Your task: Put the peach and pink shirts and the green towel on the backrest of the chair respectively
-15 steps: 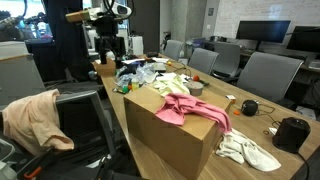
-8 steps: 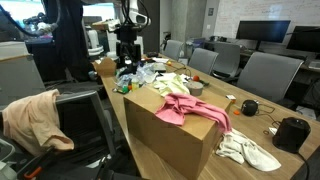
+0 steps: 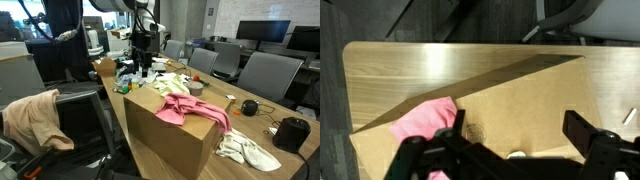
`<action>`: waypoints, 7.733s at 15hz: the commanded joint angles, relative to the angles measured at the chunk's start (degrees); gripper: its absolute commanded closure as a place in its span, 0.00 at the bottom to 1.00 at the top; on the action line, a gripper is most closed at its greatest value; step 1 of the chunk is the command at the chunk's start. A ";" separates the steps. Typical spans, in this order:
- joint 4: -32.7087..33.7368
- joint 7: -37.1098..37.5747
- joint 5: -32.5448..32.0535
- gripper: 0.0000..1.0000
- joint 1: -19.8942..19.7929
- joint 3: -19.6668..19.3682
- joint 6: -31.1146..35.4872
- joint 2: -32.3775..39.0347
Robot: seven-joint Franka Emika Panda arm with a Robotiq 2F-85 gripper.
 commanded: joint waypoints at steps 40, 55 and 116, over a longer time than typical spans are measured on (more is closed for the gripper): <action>-2.96 19.92 4.56 0.00 -3.39 -10.20 24.33 11.69; -4.02 27.82 -4.41 0.15 -2.26 -9.33 26.50 9.55; -9.82 -1.03 2.23 0.99 6.76 11.92 2.68 -25.61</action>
